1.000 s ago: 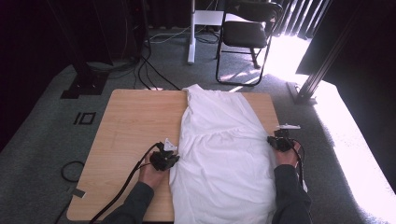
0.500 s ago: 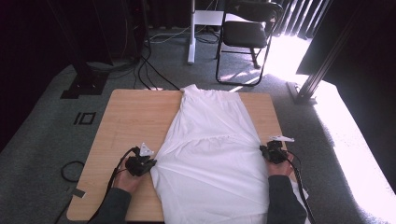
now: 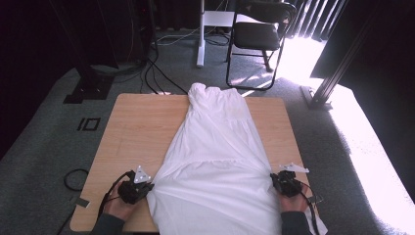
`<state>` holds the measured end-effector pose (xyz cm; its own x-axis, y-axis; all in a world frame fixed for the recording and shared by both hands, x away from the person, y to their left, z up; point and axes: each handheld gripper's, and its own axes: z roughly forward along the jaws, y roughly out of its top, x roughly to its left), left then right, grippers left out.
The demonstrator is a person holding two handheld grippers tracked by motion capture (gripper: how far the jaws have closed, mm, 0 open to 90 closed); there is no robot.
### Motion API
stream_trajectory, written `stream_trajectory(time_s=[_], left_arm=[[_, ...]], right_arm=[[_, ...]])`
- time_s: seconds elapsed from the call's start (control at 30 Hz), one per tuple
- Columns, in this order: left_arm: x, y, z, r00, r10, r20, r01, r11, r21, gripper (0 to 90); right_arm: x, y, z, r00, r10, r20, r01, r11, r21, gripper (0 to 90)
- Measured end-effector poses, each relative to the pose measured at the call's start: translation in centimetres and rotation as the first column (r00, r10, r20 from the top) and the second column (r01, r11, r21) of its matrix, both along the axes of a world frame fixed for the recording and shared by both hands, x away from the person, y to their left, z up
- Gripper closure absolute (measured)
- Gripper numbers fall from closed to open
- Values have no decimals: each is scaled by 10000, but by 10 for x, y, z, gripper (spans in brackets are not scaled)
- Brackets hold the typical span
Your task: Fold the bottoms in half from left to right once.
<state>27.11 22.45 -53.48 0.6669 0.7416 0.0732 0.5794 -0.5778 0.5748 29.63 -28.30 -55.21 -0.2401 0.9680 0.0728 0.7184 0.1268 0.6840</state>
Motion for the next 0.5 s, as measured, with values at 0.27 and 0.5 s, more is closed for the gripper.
stream_trajectory(time_s=[0.27,0.5], left_arm=[[-26,6,2,9992,-304,255,321,9971,-690,772],[12,9,25,9888,793,1264,-517,9767,-2081,582]], right_arm=[[-41,-8,0,9996,-89,-253,101,9988,470,864],[-22,-7,20,9969,20,781,-71,9978,655,547]])
